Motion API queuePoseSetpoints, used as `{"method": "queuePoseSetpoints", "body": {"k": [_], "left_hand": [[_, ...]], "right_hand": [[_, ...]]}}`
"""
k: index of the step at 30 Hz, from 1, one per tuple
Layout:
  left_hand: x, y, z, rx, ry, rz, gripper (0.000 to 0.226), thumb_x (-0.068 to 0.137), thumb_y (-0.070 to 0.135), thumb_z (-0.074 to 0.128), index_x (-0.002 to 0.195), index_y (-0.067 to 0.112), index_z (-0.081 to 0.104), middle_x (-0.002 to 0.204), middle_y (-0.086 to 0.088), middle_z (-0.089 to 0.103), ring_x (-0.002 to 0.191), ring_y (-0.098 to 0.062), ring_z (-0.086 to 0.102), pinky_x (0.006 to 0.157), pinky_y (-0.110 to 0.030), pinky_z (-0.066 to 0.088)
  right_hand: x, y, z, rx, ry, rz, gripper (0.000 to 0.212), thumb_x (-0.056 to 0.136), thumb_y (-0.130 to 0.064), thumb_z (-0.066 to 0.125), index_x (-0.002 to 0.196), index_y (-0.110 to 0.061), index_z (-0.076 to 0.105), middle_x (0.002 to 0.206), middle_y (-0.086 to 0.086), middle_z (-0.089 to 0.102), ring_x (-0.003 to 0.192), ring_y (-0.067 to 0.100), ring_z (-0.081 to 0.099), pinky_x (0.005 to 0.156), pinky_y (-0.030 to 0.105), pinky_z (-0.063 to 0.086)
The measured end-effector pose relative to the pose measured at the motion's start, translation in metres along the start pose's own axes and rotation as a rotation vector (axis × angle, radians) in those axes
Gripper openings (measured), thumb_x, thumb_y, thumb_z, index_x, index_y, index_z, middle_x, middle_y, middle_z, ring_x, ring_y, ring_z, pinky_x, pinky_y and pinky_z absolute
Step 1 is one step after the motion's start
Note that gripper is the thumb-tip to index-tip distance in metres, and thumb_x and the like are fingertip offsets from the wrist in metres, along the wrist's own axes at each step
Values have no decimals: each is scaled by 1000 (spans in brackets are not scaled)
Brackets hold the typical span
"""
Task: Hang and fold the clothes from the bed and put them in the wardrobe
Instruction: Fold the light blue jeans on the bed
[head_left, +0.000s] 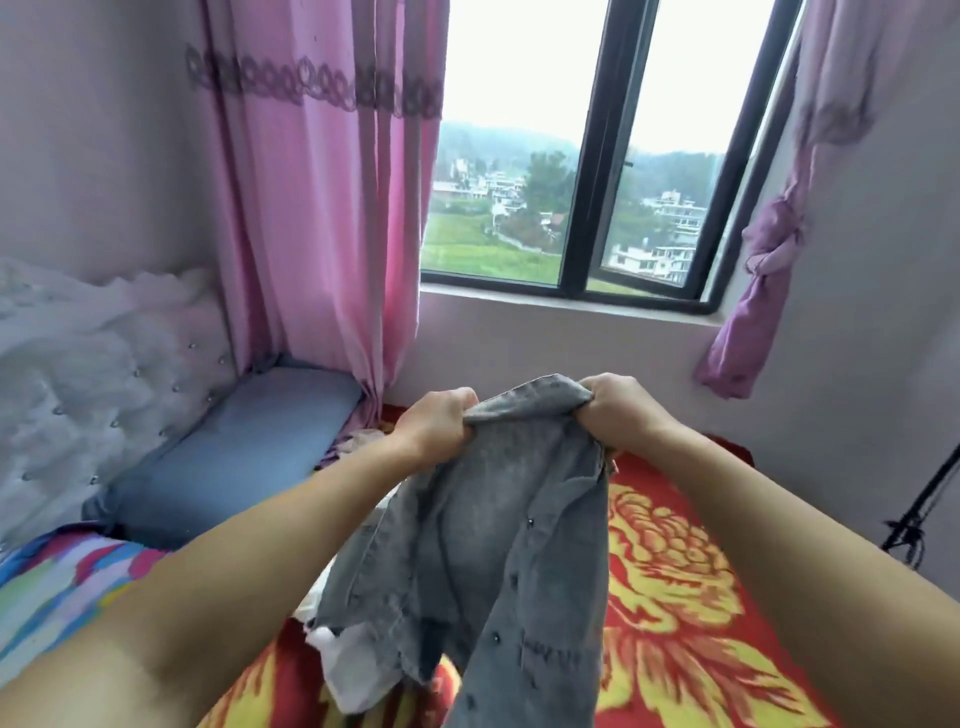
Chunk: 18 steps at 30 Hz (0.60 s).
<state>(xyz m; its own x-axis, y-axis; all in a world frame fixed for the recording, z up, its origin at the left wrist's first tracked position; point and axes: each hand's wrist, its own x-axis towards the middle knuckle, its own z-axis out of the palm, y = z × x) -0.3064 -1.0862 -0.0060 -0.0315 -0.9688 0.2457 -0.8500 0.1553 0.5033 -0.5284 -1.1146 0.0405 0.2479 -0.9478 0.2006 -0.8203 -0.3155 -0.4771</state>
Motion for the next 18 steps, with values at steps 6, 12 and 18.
{"method": "queuePoseSetpoints", "body": {"k": [6,12,18], "left_hand": [[-2,69,29,368,141,-5,11,88,10,43,96,12,51,101,-11,56,91,-36,58,68,-35,37],[2,109,24,211,263,-57,4,91,17,43,88,14,42,82,-11,59,80,-35,58,63,-37,40],[10,165,-8,-323,383,84,15,97,14,45,95,9,59,74,-2,59,70,-21,55,56,-27,42]], "right_hand": [[-36,73,-63,-69,3,34,20,81,-14,44,77,-13,64,80,10,65,75,32,66,66,47,58],[-52,100,-146,-170,91,2,18,82,-13,45,74,-16,61,81,8,66,73,27,64,62,38,58],[-70,107,-209,-370,180,36,16,67,-28,45,75,-20,57,82,3,57,81,27,54,68,30,40]]}}
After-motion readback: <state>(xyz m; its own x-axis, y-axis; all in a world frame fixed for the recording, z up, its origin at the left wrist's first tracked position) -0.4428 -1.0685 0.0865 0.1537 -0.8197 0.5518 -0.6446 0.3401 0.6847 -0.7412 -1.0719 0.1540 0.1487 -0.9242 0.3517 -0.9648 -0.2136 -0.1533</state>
